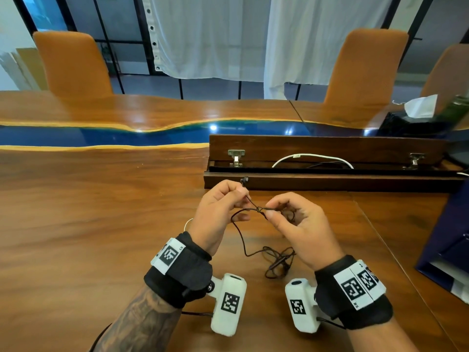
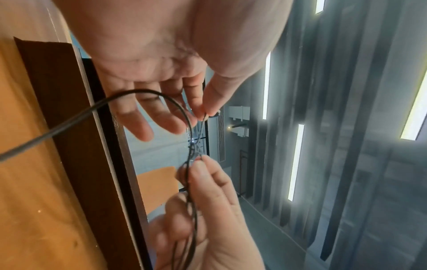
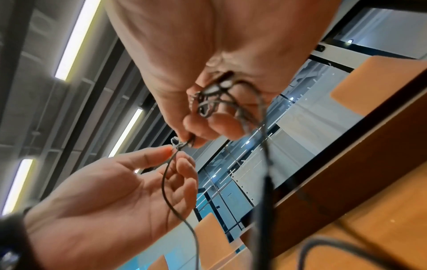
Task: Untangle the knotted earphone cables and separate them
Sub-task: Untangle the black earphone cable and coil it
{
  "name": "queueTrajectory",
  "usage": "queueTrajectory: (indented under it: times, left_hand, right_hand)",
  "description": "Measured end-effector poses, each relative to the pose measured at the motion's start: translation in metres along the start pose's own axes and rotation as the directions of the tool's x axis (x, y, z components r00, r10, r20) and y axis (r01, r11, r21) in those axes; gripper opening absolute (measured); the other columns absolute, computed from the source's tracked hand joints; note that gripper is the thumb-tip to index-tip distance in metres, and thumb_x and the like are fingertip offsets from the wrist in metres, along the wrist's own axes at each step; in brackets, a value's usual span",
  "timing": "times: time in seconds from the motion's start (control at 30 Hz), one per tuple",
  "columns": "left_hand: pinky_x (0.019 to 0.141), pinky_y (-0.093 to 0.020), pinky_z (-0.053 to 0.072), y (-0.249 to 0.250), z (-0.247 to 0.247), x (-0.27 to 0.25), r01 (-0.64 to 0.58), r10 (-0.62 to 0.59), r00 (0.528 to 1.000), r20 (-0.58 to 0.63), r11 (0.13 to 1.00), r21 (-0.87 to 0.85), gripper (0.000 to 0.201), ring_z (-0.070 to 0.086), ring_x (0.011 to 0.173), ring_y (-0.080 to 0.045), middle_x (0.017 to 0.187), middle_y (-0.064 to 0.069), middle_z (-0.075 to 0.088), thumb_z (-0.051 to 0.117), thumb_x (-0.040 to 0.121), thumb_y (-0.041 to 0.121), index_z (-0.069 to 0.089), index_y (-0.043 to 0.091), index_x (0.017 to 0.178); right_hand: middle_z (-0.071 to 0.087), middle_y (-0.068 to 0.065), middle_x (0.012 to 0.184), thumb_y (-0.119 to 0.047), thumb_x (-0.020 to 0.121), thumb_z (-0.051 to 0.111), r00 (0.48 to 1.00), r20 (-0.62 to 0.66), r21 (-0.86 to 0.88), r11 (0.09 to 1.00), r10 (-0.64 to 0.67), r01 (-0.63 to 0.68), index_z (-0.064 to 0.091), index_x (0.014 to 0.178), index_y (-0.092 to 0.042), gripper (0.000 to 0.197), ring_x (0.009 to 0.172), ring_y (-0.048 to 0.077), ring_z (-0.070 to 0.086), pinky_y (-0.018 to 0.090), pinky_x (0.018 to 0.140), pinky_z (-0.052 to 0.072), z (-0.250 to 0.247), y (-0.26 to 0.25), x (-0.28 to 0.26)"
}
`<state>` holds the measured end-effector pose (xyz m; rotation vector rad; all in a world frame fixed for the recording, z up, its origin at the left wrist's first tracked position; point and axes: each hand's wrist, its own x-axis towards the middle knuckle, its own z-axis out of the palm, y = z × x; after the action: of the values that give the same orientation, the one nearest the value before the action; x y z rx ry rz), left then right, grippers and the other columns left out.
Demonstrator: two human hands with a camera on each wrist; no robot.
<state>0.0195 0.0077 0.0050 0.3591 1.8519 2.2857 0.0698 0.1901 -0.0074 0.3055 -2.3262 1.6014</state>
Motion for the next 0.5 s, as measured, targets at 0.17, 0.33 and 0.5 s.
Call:
queueTrajectory:
  times: [0.17, 0.33, 0.5]
  left_hand:
    - [0.046, -0.021, 0.039, 0.0022, -0.003, -0.0014, -0.001, -0.002, 0.999, 0.036, 0.998, 0.066, 0.013, 0.054, 0.057, -0.011, 0.082, -0.005, 0.062, 0.051, 0.104, 0.019, 0.054, 0.007, 0.101]
    - [0.054, -0.016, 0.043, 0.0085, -0.0001, -0.0012, -0.063, 0.049, 0.998, 0.051, 0.937, 0.344, 0.015, 0.053, 0.058, -0.002, 0.084, -0.002, 0.067, 0.057, 0.101, 0.023, 0.06, 0.01, 0.108]
    - [0.068, -0.03, 0.056, 0.0063, -0.0054, -0.0072, -0.203, 0.119, 0.971, 0.207, 0.868, 0.453, 0.022, 0.061, 0.076, -0.024, 0.101, 0.001, 0.064, 0.067, 0.094, 0.012, 0.065, 0.021, 0.114]
  right_hand:
    - [0.066, -0.015, 0.087, -0.018, 0.089, 0.076, 0.999, 0.03, -0.04, 0.999, 0.029, -0.028, 0.07, 0.104, -0.032, 0.022, 0.086, 0.008, 0.064, 0.019, 0.077, 0.053, -0.0062, -0.0042, 0.0006]
    - [0.066, -0.013, 0.088, -0.016, 0.09, 0.074, 0.999, 0.032, -0.047, 0.999, -0.012, 0.013, 0.069, 0.1, -0.029, 0.017, 0.087, 0.01, 0.064, 0.018, 0.076, 0.052, -0.0071, -0.0095, 0.001]
    - [0.07, -0.013, 0.098, -0.018, 0.093, 0.071, 1.0, -0.008, -0.027, 1.0, -0.01, 0.01, 0.071, 0.107, -0.03, 0.019, 0.096, 0.01, 0.066, 0.024, 0.082, 0.053, -0.0101, -0.0091, 0.0029]
